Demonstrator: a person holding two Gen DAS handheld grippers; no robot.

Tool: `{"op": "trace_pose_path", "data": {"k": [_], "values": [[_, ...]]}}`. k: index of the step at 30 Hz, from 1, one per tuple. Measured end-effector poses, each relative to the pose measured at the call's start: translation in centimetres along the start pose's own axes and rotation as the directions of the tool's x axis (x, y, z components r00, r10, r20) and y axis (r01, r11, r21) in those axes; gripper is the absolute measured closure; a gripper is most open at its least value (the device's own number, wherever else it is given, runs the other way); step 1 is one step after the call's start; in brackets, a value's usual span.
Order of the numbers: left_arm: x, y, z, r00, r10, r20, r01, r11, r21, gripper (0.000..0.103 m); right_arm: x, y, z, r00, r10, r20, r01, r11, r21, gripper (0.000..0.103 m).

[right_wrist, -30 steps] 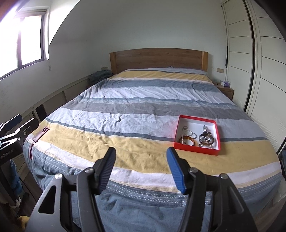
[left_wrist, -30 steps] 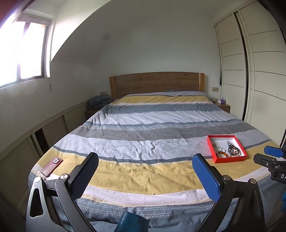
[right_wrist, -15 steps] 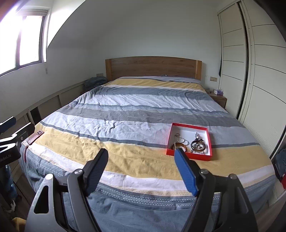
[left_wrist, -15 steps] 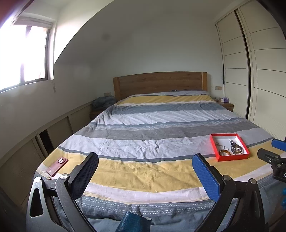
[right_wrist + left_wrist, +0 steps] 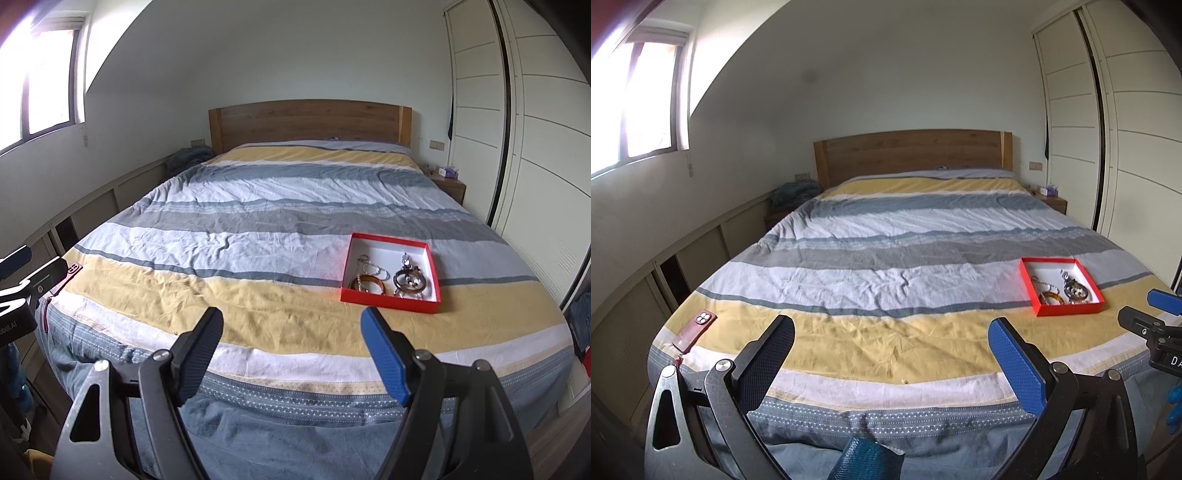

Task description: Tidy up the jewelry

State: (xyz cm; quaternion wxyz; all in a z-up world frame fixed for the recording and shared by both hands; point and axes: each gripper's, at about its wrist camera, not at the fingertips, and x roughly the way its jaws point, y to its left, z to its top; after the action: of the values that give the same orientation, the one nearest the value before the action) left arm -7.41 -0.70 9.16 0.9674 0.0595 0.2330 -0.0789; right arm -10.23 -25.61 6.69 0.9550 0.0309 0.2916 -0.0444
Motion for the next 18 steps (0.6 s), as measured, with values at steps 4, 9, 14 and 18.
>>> {"op": "trace_pose_path", "data": {"k": [4, 9, 14, 18], "values": [[1.2, -0.2, -0.6, 1.000, -0.005, -0.029, 0.005, 1.000, 0.002, 0.000, 1.0, -0.5, -0.4, 1.000, -0.012, -0.022, 0.012, 1.000, 0.011, 0.027], [2.7, -0.5, -1.2, 0.998, -0.012, -0.063, 0.012, 1.000, 0.004, 0.000, 2.1, -1.0, -0.9, 0.999, -0.026, -0.046, 0.027, 0.999, 0.022, 0.027], [4.4, -0.8, -2.0, 0.995, -0.012, -0.101, 0.013, 1.000, 0.007, 0.000, 3.5, -1.5, -1.5, 0.996, -0.039, -0.074, 0.041, 0.999, 0.030, 0.027], [5.9, -1.2, -2.9, 0.990, -0.013, -0.140, 0.014, 1.000, 0.008, 0.000, 4.6, -1.9, -1.9, 0.994, -0.050, -0.094, 0.054, 0.998, 0.041, 0.027]]}}
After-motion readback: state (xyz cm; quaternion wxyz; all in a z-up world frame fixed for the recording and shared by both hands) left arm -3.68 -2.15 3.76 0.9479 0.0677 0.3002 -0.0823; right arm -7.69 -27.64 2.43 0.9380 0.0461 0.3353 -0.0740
